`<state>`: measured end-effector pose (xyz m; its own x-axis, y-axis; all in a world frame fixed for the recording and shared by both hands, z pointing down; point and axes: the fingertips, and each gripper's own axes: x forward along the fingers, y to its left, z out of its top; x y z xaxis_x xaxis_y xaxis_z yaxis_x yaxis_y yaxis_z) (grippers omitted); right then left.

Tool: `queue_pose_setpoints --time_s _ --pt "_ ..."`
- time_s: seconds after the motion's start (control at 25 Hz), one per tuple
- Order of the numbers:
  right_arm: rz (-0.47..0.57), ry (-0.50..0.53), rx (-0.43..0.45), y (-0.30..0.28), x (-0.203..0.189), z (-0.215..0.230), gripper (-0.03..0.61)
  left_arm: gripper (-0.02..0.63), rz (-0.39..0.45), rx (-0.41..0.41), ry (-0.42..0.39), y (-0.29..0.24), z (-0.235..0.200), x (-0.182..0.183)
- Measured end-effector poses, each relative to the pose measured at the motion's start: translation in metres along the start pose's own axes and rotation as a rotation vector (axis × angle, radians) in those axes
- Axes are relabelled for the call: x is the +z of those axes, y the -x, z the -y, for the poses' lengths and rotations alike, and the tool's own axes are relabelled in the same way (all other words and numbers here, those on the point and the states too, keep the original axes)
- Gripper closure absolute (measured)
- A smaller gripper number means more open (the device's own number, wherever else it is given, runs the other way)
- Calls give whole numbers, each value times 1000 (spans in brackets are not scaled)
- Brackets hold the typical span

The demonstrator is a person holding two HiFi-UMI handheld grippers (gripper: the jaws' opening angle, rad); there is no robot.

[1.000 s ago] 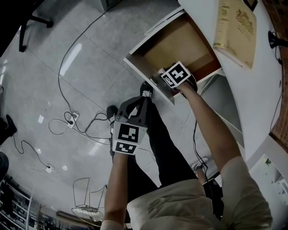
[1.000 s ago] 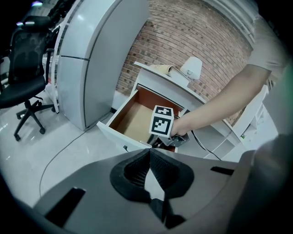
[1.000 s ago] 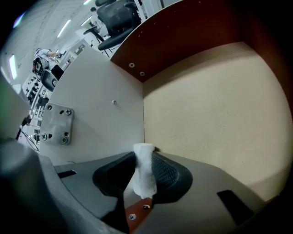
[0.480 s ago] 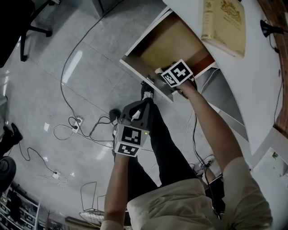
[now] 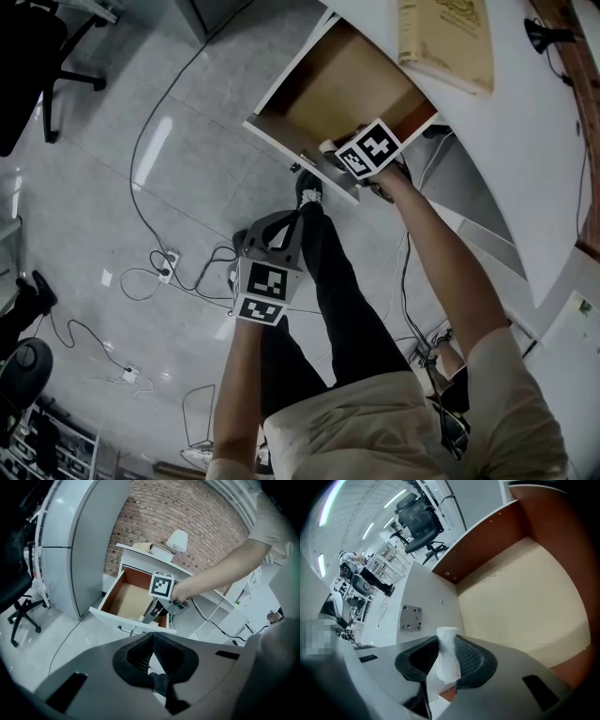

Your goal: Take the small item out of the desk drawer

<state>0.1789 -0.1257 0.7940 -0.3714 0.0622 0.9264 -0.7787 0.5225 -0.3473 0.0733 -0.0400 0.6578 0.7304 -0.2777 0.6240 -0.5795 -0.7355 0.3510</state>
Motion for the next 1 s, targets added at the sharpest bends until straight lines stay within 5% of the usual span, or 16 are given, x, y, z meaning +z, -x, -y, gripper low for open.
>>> queue_pose_setpoints --time_s 1.0 --pt "312 -213 -48 72 -34 -27 442 598 -63 -56 -123 35 29 10"
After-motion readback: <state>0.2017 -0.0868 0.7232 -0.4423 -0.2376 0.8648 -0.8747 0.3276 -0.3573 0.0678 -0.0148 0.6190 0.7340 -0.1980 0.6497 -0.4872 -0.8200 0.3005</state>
